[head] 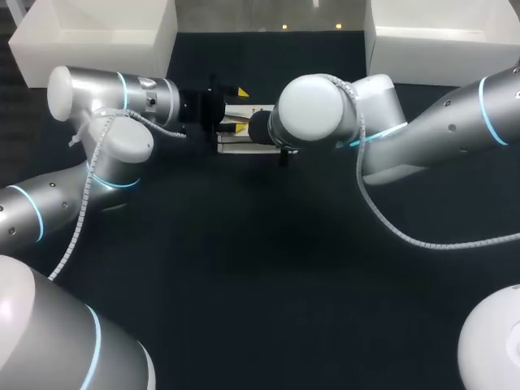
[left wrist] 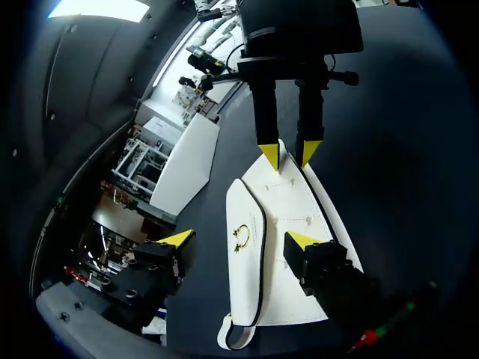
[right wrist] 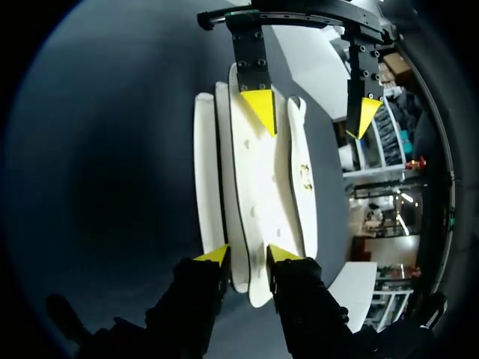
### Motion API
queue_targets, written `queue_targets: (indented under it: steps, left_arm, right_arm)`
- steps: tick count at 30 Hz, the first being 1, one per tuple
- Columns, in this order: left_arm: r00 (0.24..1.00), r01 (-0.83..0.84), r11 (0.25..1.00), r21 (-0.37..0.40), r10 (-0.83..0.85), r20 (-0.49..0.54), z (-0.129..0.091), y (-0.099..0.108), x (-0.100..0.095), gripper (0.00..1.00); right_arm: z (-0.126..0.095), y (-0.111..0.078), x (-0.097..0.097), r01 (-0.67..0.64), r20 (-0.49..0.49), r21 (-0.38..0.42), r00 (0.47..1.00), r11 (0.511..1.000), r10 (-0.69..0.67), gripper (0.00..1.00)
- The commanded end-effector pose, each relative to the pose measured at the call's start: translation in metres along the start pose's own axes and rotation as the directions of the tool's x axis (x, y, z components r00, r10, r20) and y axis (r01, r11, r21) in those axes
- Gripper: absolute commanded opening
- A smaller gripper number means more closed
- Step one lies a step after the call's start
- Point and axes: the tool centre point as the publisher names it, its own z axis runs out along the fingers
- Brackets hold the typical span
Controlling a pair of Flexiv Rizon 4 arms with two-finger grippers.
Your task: Pick up the bag, open it, inspect its contents, close it, and place it on the opposite side
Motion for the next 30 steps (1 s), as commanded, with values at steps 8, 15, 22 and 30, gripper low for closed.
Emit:
queue_targets:
  steps: [8,15,22,30]
  left_arm:
    - [0.999,0.039,0.999,0.028,-0.04,0.027,-0.032,-0.013,-0.011,1.0]
    - [0.994,0.094,0.995,-0.034,-0.096,-0.047,-0.052,-0.018,-0.019,1.0]
    - [0.962,0.164,0.971,-0.176,-0.197,-0.188,-0.071,-0.019,-0.012,1.0]
    - [0.865,0.313,0.929,-0.196,-0.364,-0.346,-0.089,-0.018,0.001,1.0]
  right_arm:
    - [-0.032,-0.002,-0.007,-0.003,0.004,0.015,1.0,1.0,0.003,1.0]
    - [-0.052,-0.006,-0.029,0.003,-0.111,0.001,0.994,1.0,-0.003,1.0]
    - [-0.063,-0.008,-0.046,-0.015,-0.227,0.002,0.974,1.0,0.015,1.0]
    - [-0.069,-0.006,-0.06,-0.021,-0.329,0.022,0.944,1.0,0.027,1.0]
